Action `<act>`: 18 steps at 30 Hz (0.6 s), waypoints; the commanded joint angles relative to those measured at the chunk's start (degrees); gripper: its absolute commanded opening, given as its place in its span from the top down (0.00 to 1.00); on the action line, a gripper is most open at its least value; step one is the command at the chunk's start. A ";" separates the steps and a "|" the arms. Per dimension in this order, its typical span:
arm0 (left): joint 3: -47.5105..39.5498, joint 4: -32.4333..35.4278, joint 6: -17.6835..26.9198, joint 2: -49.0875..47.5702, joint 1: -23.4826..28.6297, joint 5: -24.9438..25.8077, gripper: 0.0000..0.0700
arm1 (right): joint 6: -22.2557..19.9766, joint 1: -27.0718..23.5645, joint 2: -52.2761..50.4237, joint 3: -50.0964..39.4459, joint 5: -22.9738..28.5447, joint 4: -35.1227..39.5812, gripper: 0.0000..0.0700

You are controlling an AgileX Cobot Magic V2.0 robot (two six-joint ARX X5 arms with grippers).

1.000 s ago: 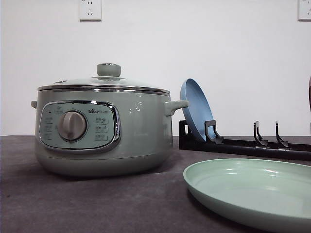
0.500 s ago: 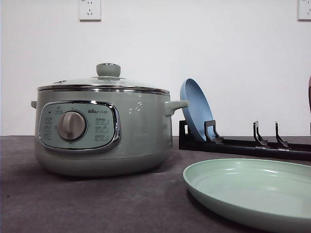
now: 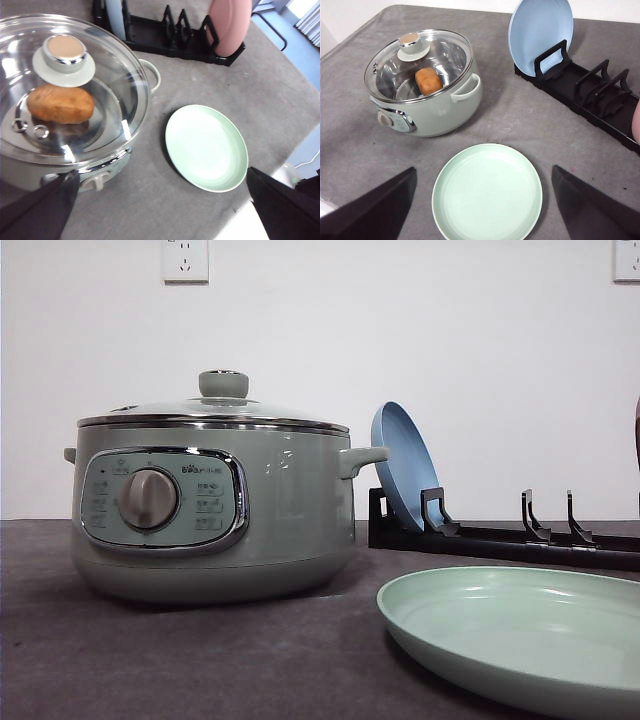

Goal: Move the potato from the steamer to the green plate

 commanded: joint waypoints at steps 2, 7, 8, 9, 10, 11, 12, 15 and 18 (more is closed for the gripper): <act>3.94 -1.35 0.06 2.58 -0.38 -1.37 0.00 | -1.13 0.63 0.54 0.55 -0.25 0.57 0.22; 8.90 -3.13 0.08 7.18 -0.38 -2.16 0.00 | -2.10 0.63 0.59 0.55 -1.18 0.61 0.22; 9.76 -3.39 0.07 8.10 -0.38 -2.16 0.00 | -2.18 0.63 0.59 0.55 -1.19 0.61 0.22; 10.57 -3.77 0.08 8.97 -0.38 -2.16 0.00 | -2.18 0.63 0.59 0.55 -1.20 0.59 0.22; 11.46 -4.22 0.11 9.97 -0.38 -2.16 0.00 | -2.18 0.63 0.59 0.55 -1.20 0.59 0.22; 12.29 -4.66 0.11 10.88 -0.38 -2.16 0.00 | -2.18 0.63 0.59 0.55 -1.20 0.59 0.22; 13.09 -5.08 0.14 11.77 -0.38 -2.16 0.00 | -2.20 0.63 0.59 0.55 -1.18 0.59 0.22; 14.88 -5.72 0.91 13.89 -0.38 -2.16 0.00 | -2.40 0.63 0.61 0.55 -1.14 0.65 0.22; 16.06 -5.66 1.91 15.54 -0.38 -2.27 0.00 | -2.56 0.63 0.98 0.55 -0.96 0.66 0.22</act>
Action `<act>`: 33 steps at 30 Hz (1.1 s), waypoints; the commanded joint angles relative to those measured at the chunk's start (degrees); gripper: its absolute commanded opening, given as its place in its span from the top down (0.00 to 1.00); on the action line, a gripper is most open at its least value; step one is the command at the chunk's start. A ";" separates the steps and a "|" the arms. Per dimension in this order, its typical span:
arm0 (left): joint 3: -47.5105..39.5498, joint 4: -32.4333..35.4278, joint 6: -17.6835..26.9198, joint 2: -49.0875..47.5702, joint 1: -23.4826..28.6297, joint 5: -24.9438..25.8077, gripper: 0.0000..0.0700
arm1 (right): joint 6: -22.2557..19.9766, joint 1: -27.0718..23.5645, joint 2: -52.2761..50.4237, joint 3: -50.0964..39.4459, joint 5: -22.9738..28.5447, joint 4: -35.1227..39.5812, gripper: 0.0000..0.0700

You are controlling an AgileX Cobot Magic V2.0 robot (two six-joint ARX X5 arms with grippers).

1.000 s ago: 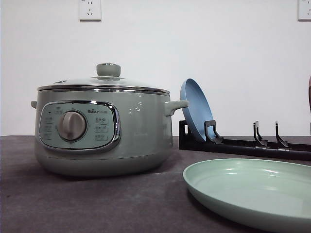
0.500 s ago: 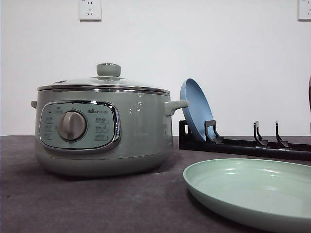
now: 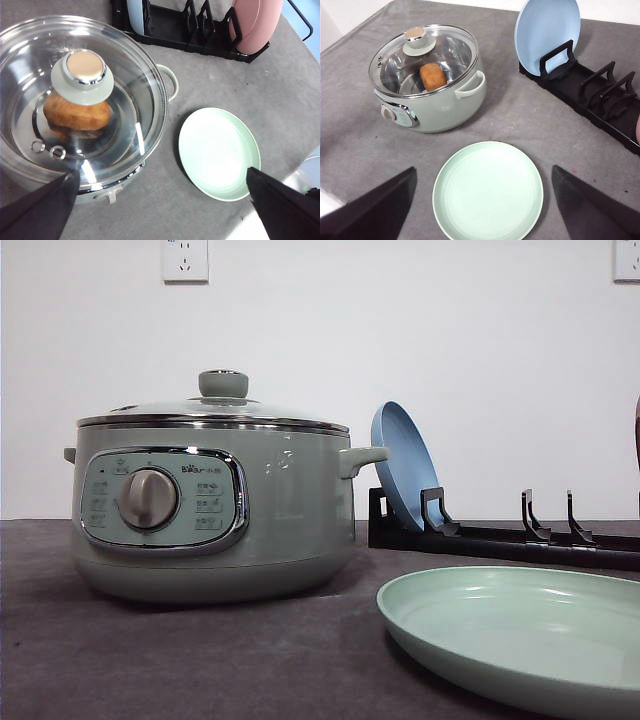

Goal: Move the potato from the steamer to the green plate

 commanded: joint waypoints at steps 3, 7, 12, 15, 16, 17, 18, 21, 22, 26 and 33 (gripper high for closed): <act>2.90 0.39 1.54 2.33 -0.37 -1.48 0.00 | -0.90 0.63 0.77 0.55 0.20 0.66 0.22; 3.54 0.38 1.93 4.20 -0.41 -2.90 0.00 | -1.06 0.63 0.77 0.55 0.20 0.63 0.22; 4.33 0.46 1.94 7.46 -0.43 -3.90 0.00 | -1.66 0.63 0.77 0.55 0.20 0.63 0.22; 5.74 0.50 2.31 10.37 -0.48 -6.00 0.00 | -1.69 0.63 0.77 0.55 0.20 0.66 0.22; 6.41 0.51 2.63 11.46 -0.48 -6.79 0.00 | -1.70 0.63 0.77 0.55 0.20 0.66 0.22; 7.23 0.59 2.81 12.74 -0.48 -7.70 0.00 | -1.73 0.63 0.77 0.55 0.20 0.66 0.22; 8.14 0.67 2.95 14.08 -0.49 -8.53 0.00 | -1.78 0.63 0.77 0.55 0.20 0.65 0.22; 10.92 0.86 3.78 18.02 -0.54 -9.26 0.00 | -2.06 0.63 0.77 0.55 0.20 0.61 0.22; 11.77 1.07 4.06 19.28 -0.60 -9.32 0.00 | -2.14 0.63 0.77 0.55 0.20 0.61 0.22; 13.62 3.57 4.79 23.77 -1.18 -10.30 0.00 | -2.39 0.63 0.77 0.55 0.20 0.61 0.22; 14.10 7.74 7.93 28.98 -3.02 -14.87 0.00 | -2.39 0.63 0.77 0.55 0.21 0.61 0.22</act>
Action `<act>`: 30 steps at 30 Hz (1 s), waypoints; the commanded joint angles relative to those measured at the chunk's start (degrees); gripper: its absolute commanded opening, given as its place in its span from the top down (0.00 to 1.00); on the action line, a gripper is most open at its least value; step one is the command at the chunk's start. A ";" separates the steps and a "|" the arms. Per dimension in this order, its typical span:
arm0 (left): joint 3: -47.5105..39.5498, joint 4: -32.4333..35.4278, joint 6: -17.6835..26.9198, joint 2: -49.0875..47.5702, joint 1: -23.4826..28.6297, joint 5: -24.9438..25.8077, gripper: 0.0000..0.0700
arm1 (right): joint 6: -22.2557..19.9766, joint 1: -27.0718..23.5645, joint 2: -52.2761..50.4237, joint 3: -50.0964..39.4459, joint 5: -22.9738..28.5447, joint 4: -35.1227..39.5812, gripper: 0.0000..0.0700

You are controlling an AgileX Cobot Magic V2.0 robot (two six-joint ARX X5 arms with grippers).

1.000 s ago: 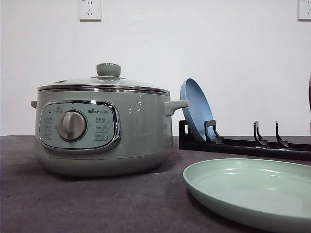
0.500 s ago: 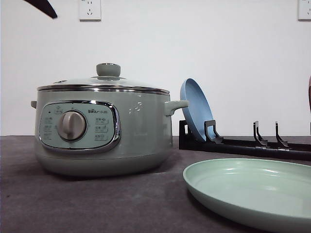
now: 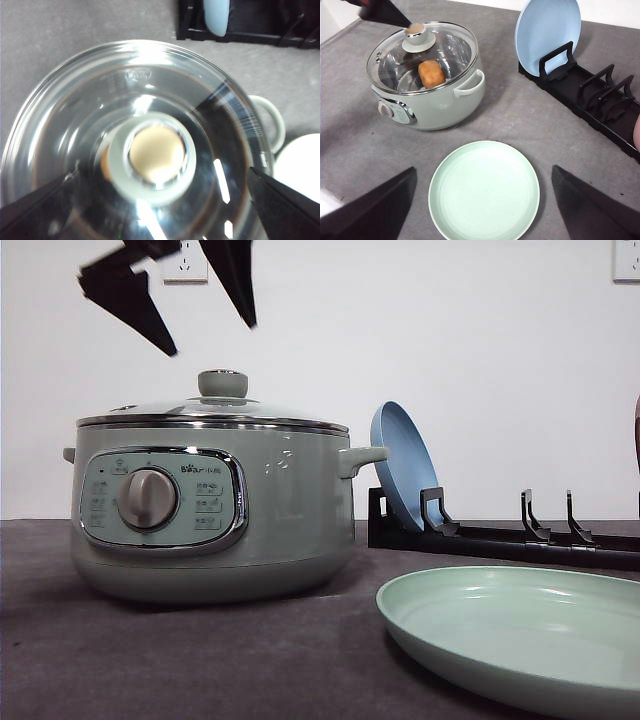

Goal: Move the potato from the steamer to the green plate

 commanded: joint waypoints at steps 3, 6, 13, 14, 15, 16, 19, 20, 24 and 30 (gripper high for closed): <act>1.77 1.95 2.67 2.47 -1.36 -0.89 0.00 | -0.86 0.63 0.42 0.55 0.20 0.61 0.22; 1.77 2.14 2.85 3.73 -1.94 -1.27 0.00 | -0.85 0.63 0.42 0.55 0.30 0.61 0.22; 1.77 2.23 3.02 5.12 -2.54 -3.90 0.09 | -0.86 0.63 0.42 0.55 0.85 0.61 0.22; 1.77 2.21 3.01 5.13 -2.53 -3.90 0.11 | -0.86 0.63 0.42 0.55 1.22 0.61 0.22; 1.77 2.16 3.00 5.13 -2.52 -3.90 0.12 | -0.86 0.63 0.42 0.55 1.59 0.61 0.22; 1.77 2.12 3.00 5.13 -2.52 -3.90 0.12 | -0.86 0.63 0.42 0.55 1.68 0.61 0.22; 1.77 2.04 2.98 5.27 -2.52 -3.90 0.12 | -0.86 0.63 0.42 0.55 1.69 0.59 0.22; 1.77 2.12 2.98 5.37 -2.52 -3.90 0.12 | -0.86 0.63 0.42 0.55 1.69 0.59 0.22; 1.77 2.28 2.98 5.59 -2.52 -3.90 0.13 | -0.83 0.63 0.42 0.55 1.66 0.59 0.22; 1.77 2.22 2.98 5.95 -2.41 -3.88 0.22 | -0.79 0.63 0.42 0.55 1.64 0.59 0.22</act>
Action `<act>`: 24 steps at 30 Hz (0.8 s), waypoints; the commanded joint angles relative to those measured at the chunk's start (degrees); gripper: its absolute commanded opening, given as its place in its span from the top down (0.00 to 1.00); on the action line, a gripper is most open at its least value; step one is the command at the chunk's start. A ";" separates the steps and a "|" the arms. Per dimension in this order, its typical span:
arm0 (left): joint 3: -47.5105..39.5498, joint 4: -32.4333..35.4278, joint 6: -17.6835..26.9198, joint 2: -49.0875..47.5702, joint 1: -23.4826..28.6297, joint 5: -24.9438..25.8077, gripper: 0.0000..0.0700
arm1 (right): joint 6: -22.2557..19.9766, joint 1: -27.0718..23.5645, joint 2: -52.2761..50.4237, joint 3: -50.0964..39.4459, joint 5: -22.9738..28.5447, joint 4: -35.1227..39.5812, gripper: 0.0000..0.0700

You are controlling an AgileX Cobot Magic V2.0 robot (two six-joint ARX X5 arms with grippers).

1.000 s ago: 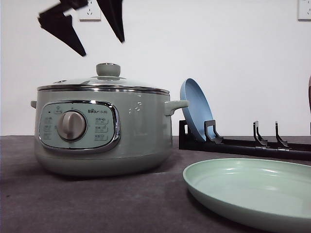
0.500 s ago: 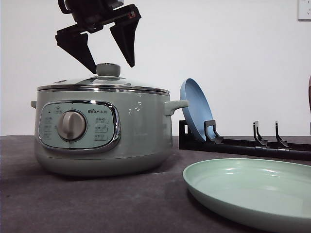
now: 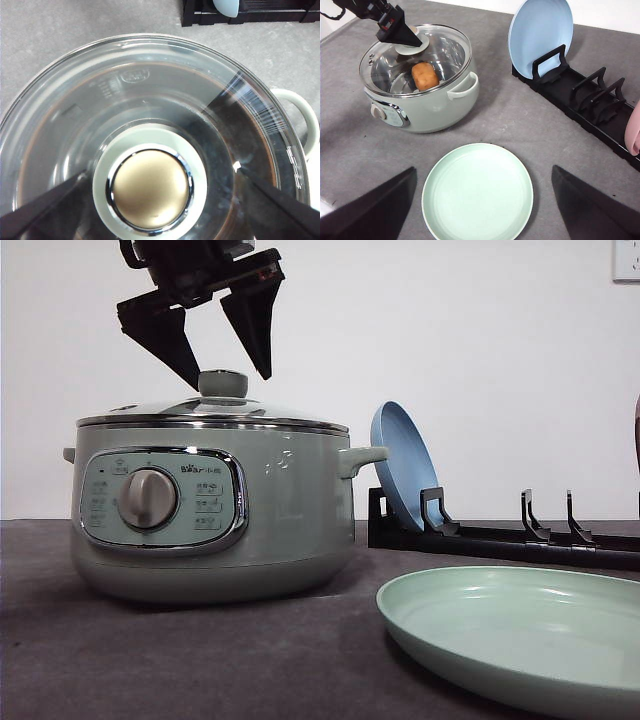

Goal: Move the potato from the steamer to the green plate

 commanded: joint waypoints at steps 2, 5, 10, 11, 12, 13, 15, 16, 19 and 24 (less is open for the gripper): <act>1.73 0.59 0.49 1.57 -0.29 -0.17 0.26 | -0.44 0.63 0.42 0.55 0.20 0.59 0.22; 1.73 0.59 0.48 1.90 -0.31 -0.17 0.37 | -0.38 0.63 0.42 0.55 0.17 0.59 0.22; 1.73 0.32 0.48 2.15 -0.31 -0.17 0.55 | -0.22 0.63 0.42 0.55 0.10 0.57 0.22; 1.73 0.22 0.48 2.16 -0.31 -0.17 0.60 | -0.22 0.63 0.42 0.55 0.09 0.58 0.22; 1.73 0.13 0.48 2.18 -0.31 -0.17 0.64 | -0.22 0.63 0.42 0.55 0.09 0.59 0.22; 1.73 0.10 0.50 2.18 -0.31 -0.17 0.68 | -0.22 0.63 0.42 0.55 0.09 0.59 0.22; 1.73 0.19 0.50 2.20 -0.31 -0.17 0.79 | -0.19 0.63 0.42 0.55 0.09 0.59 0.22; 1.73 0.30 0.50 2.20 -0.31 -0.17 0.87 | -0.18 0.63 0.42 0.55 0.09 0.59 0.22; 1.87 0.78 0.54 2.20 -0.29 -0.17 1.00 | 0.01 0.63 0.42 0.55 0.09 0.59 0.22; 4.57 0.33 0.52 2.15 -0.24 -0.17 1.00 | 0.22 0.63 0.41 0.55 0.11 0.59 0.22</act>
